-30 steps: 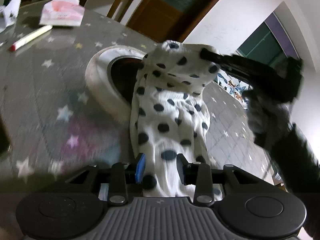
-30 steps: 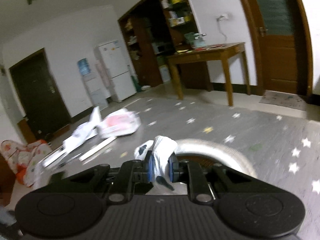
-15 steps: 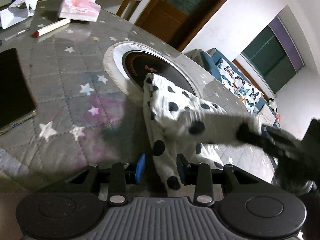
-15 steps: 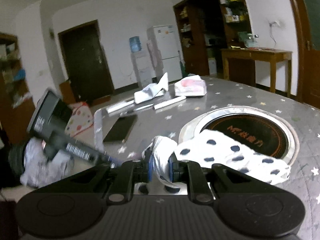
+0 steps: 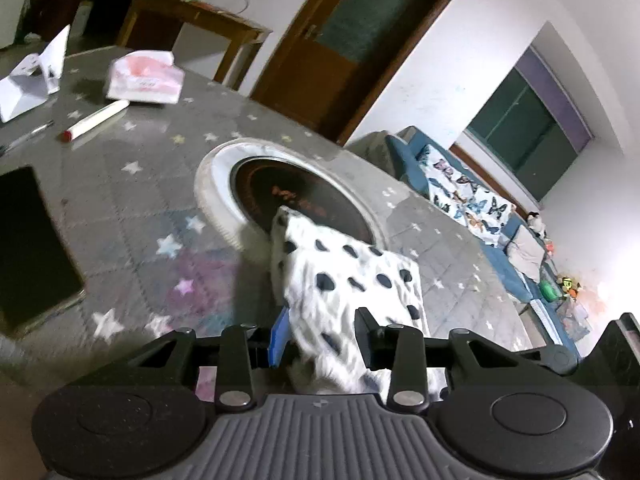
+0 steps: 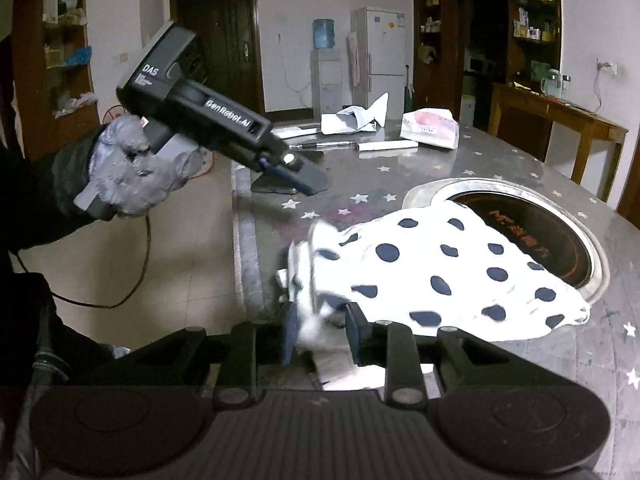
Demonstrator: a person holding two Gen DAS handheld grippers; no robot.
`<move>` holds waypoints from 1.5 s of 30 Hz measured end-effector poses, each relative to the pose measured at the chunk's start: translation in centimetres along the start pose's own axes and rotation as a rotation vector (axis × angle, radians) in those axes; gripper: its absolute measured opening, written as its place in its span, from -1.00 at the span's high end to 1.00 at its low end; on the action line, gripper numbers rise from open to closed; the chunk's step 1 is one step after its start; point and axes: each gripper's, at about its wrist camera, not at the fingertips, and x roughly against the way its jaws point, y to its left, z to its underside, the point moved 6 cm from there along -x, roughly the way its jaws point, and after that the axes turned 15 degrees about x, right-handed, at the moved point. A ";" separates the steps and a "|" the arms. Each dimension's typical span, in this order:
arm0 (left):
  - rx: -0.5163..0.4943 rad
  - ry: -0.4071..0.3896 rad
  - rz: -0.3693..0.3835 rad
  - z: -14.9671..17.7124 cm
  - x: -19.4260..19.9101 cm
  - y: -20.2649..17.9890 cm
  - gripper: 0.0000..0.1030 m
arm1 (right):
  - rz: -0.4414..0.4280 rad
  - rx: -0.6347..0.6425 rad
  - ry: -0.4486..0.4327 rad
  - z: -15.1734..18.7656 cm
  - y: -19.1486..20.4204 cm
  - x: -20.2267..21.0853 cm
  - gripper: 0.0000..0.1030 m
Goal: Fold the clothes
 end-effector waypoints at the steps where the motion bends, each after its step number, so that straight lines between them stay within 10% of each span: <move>1: -0.001 0.003 0.005 0.0 -0.2 -0.2 0.24 | 0.006 0.001 0.003 0.0 0.0 -0.1 0.50; 30: 0.022 0.071 -0.022 2.3 -2.3 0.8 0.22 | 0.178 -0.009 0.079 0.0 1.0 -2.0 0.64; 37: 0.027 0.097 0.017 2.5 -2.3 0.6 0.73 | 0.182 -0.026 0.033 -1.0 0.5 -0.8 0.65; 45: 0.006 0.096 0.058 2.5 -0.6 -0.1 0.80 | 0.145 -0.035 0.007 -1.1 1.5 0.4 0.65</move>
